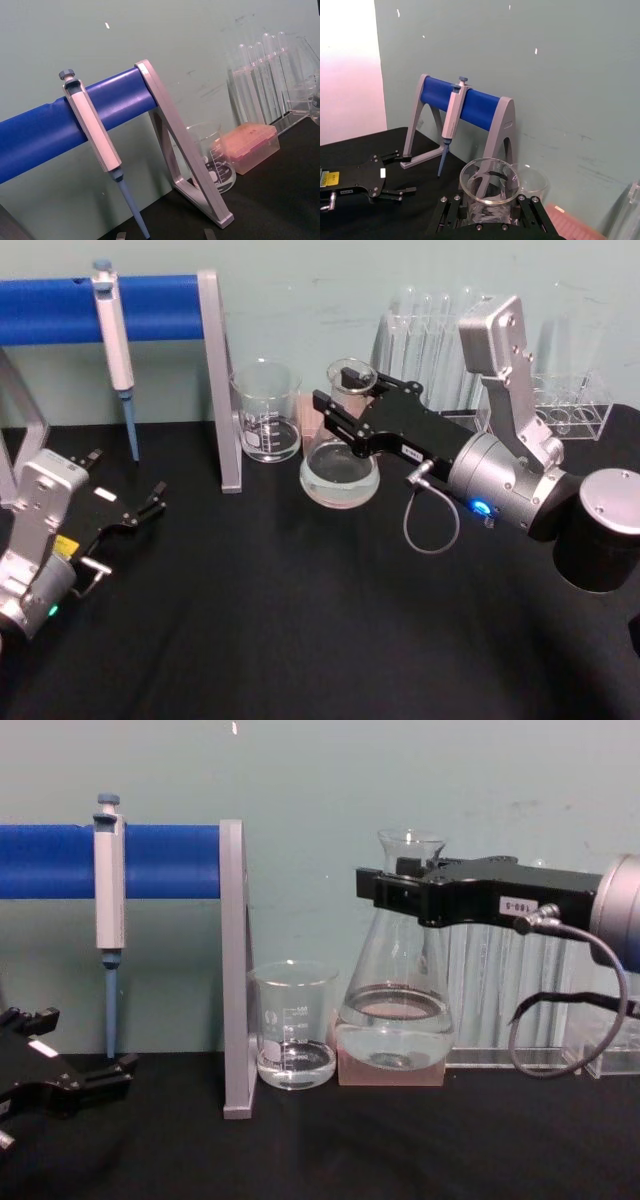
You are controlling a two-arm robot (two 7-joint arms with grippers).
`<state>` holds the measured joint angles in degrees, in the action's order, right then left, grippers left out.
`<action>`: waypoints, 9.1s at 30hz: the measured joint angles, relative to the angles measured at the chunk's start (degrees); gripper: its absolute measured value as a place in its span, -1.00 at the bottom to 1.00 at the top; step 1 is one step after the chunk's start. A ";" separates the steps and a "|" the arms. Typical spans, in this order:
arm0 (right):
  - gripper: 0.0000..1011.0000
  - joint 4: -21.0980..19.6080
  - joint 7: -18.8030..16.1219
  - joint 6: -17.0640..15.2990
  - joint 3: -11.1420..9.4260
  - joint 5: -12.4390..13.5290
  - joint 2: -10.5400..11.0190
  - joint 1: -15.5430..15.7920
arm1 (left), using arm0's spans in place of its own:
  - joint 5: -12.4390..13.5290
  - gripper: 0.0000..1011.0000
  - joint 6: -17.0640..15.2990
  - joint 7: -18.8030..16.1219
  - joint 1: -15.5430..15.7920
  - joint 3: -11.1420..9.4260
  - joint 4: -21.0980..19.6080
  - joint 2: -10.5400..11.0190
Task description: Grasp the erlenmeyer flask with one hand, shake it three times, then place it back.
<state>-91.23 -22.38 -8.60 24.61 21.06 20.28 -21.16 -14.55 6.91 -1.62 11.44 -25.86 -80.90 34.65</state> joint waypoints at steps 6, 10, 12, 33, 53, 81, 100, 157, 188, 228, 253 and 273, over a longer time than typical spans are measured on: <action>-0.11 0.13 0.40 -0.03 0.07 -0.12 -0.04 0.08 | 0.00 0.98 0.00 0.00 0.00 0.00 0.00 0.00; -0.11 0.18 0.63 0.01 0.07 -0.25 -0.12 0.15 | 0.00 0.98 0.00 0.00 0.00 0.00 0.00 0.00; -0.11 0.22 0.74 0.03 0.07 -0.40 -0.16 0.22 | 0.00 0.98 0.00 0.00 0.00 0.00 0.00 0.00; -0.11 1.06 0.39 0.27 0.38 -0.78 -0.81 -0.06 | 0.00 0.98 0.00 0.00 0.00 0.00 0.00 0.00; -0.11 1.06 -1.84 0.35 2.68 -0.10 -1.47 -0.42 | 0.00 0.98 0.00 0.00 -0.01 0.00 0.00 0.00; -0.11 -1.74 -5.02 -0.61 7.88 3.21 -0.99 0.04 | 0.00 0.98 0.00 0.00 -0.01 0.00 0.00 0.00; -0.11 -0.55 -2.24 -0.34 7.23 3.29 -0.79 -0.48 | 0.00 0.98 0.00 0.00 0.00 0.00 0.00 0.00; -0.11 1.18 3.38 -0.67 -2.68 -4.07 -3.88 2.70 | 0.00 0.98 0.00 0.00 0.00 0.00 0.00 0.00; -0.11 -0.96 -3.83 -0.68 5.86 0.77 -2.44 1.58 | 0.00 0.98 0.00 0.00 0.00 0.00 0.00 0.00; -0.11 0.56 5.50 0.31 -3.47 -1.44 -0.75 3.22 | 0.00 0.98 0.00 0.00 0.00 0.00 0.00 0.00; -0.11 0.82 6.66 -0.20 -7.04 -3.90 -1.84 4.19 | 0.00 0.98 0.00 0.00 0.00 0.00 0.00 0.00; -0.11 1.12 2.64 -0.49 -4.23 -3.38 -2.83 3.29 | 0.00 0.98 0.00 0.00 -0.01 0.00 0.00 0.00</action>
<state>-90.11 -19.75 -9.10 20.38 17.68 17.45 -17.87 -14.55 6.91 -1.62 11.43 -25.86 -80.90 34.65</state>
